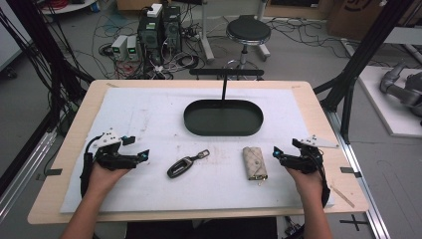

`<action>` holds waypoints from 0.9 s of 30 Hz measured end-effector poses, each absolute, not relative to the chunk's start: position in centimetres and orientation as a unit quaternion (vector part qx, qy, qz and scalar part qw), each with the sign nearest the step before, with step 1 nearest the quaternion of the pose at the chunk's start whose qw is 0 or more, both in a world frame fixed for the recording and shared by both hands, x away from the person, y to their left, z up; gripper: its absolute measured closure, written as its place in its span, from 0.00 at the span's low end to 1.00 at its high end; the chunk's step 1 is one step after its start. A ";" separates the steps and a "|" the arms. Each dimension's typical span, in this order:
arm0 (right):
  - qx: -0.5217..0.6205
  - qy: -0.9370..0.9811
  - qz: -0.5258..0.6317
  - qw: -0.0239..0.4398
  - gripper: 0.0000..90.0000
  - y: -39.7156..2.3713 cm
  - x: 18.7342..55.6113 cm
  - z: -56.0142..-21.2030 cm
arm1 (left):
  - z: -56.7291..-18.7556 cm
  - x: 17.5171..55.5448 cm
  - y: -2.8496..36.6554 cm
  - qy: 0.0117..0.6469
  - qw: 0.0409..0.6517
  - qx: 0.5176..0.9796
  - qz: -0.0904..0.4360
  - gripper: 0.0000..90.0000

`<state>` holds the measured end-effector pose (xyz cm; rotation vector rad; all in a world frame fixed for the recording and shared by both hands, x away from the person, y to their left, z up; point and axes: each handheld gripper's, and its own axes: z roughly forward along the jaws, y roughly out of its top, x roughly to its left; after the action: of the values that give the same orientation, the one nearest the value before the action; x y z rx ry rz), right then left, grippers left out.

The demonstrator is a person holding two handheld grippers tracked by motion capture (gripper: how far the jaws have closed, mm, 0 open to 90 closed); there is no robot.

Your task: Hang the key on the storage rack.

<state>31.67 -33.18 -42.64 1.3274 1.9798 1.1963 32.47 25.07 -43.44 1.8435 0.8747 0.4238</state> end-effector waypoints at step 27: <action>0.477 0.733 0.427 0.230 0.17 -32.4 31.2 -42.3 | -42.2 33.2 20.6 0.314 0.496 0.795 0.149 0.20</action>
<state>31.21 -32.36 -42.30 1.3124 2.0160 1.1758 33.19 20.60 -42.18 1.9269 0.7600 0.3620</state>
